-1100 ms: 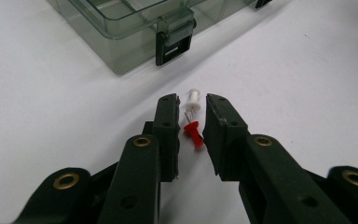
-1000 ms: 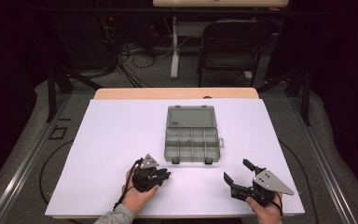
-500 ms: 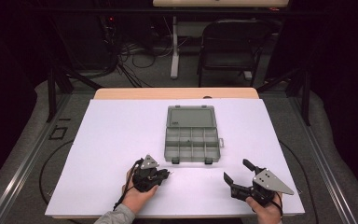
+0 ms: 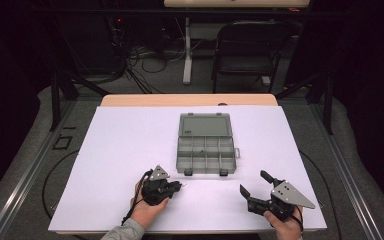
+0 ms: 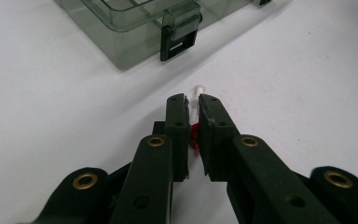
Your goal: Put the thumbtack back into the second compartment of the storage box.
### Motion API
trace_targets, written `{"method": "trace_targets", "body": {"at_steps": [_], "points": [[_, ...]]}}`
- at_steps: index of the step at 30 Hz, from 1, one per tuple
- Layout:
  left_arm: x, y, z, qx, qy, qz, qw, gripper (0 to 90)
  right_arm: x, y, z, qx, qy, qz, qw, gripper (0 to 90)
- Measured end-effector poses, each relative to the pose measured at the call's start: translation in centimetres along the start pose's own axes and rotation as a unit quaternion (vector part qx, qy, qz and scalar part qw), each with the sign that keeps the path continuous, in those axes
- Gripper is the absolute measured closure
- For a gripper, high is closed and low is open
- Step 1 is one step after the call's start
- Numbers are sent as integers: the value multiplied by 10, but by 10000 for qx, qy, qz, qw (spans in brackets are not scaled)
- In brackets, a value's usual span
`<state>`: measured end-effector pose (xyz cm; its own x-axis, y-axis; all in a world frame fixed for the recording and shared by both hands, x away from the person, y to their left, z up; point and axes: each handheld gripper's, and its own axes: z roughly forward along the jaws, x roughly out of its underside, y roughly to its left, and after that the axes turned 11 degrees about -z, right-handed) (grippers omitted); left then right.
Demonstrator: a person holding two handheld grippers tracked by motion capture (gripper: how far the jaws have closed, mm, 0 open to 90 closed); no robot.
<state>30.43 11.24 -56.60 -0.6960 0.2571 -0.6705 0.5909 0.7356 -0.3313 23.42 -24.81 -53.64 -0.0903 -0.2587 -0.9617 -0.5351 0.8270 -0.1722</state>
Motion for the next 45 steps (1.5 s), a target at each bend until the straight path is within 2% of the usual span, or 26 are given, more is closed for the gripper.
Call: {"method": "trace_targets", "body": {"at_steps": [18, 35, 41, 45], "points": [[-2, 1, -6, 45, -104, -43, 9999, 826, 0, 0, 0, 3, 5, -3, 10000, 146], [-10, 4, -26, 63, -563, -122, 9983, 826, 0, 0, 0, 5, -2, -10, 10000, 146], [-18, 3, -35, 133, -766, -149, 9969, 826, 0, 0, 0, 57, 4, 6, 10000, 146], [-26, 0, -39, 145, -839, -75, 9963, 826, 1, 0, 1, 61, 24, -9, 10000, 146]]}}
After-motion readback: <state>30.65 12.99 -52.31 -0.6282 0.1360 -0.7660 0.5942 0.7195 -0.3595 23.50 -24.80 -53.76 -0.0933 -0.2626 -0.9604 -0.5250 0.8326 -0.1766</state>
